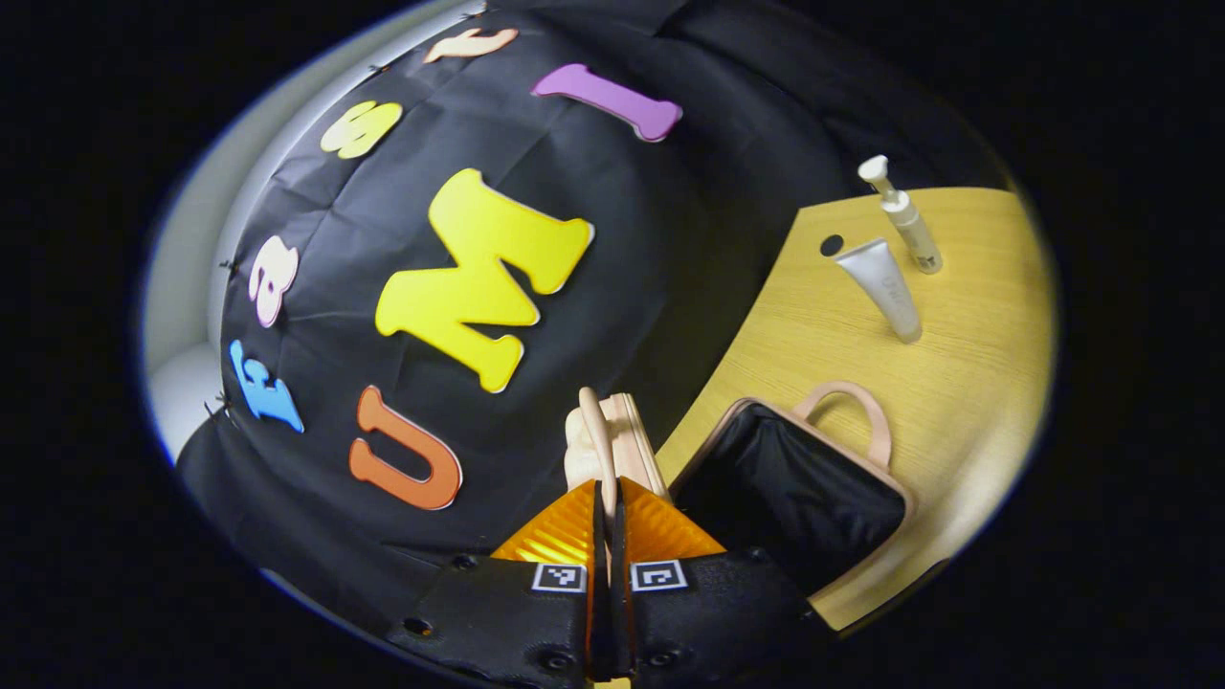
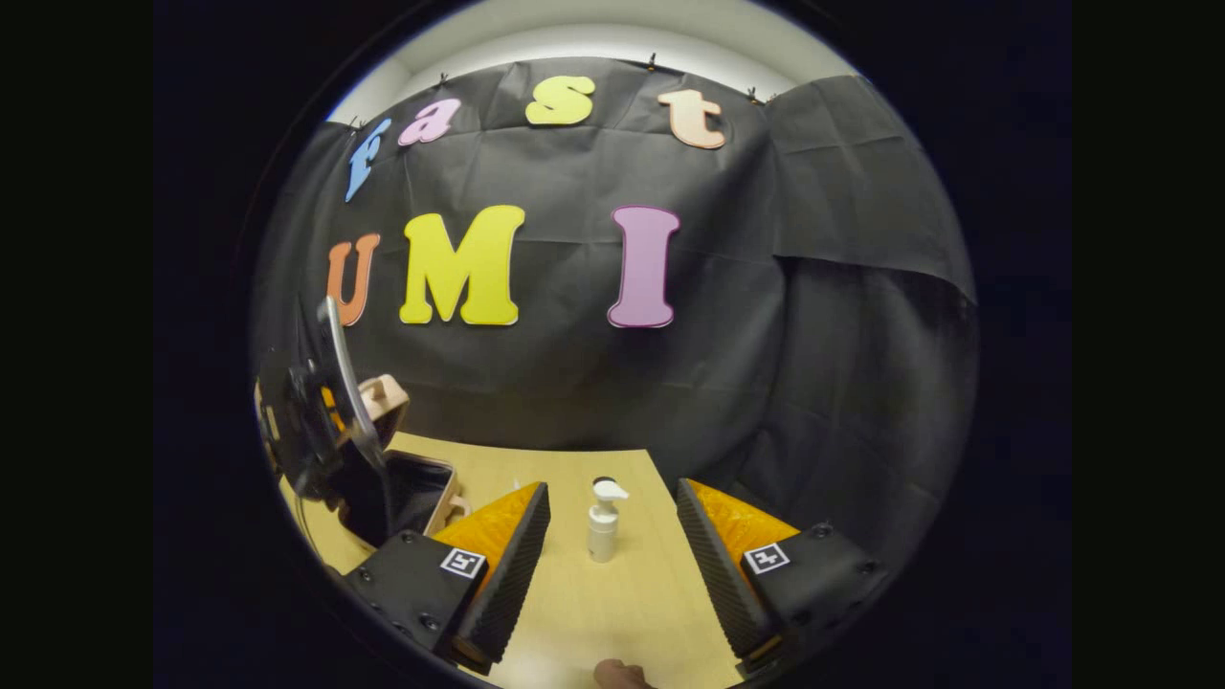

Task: First open the suitcase, pack the skin care products into it, and then close the suitcase.

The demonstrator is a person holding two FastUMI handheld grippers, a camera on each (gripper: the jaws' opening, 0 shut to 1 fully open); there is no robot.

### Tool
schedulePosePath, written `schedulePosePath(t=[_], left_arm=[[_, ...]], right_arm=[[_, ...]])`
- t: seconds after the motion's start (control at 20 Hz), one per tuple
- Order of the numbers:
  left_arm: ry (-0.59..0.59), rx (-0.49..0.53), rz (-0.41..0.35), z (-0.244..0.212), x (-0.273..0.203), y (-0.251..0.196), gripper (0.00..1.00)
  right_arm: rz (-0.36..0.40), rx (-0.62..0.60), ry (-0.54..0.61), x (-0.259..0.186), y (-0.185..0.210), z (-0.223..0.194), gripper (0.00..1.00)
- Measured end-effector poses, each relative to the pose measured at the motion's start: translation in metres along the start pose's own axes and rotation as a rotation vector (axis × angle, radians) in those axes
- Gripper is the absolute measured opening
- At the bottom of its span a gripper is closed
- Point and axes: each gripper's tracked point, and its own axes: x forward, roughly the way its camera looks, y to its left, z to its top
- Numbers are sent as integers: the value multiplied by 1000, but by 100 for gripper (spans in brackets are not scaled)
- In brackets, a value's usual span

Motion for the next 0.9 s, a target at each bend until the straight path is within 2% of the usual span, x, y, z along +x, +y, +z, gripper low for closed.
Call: schedulePosePath(t=[0.15,0.25,0.4,0.6,0.8,0.9], left_arm=[[21,-123,12,-34,-1,41,3],[38,-169,19,-60,1,61,2],[72,-120,43,-100,6,90,2],[92,-55,38,-163,19,109,3],[197,-97,25,-247,37,113,2],[224,-133,-6,-282,51,106,3]], right_arm=[[15,-22,0,4,32,5,79],[28,-32,4,6,51,7,79],[39,-50,12,8,74,8,79],[36,-61,27,6,95,4,80],[19,-48,83,4,109,-13,79],[11,-55,101,4,111,-17,80]])
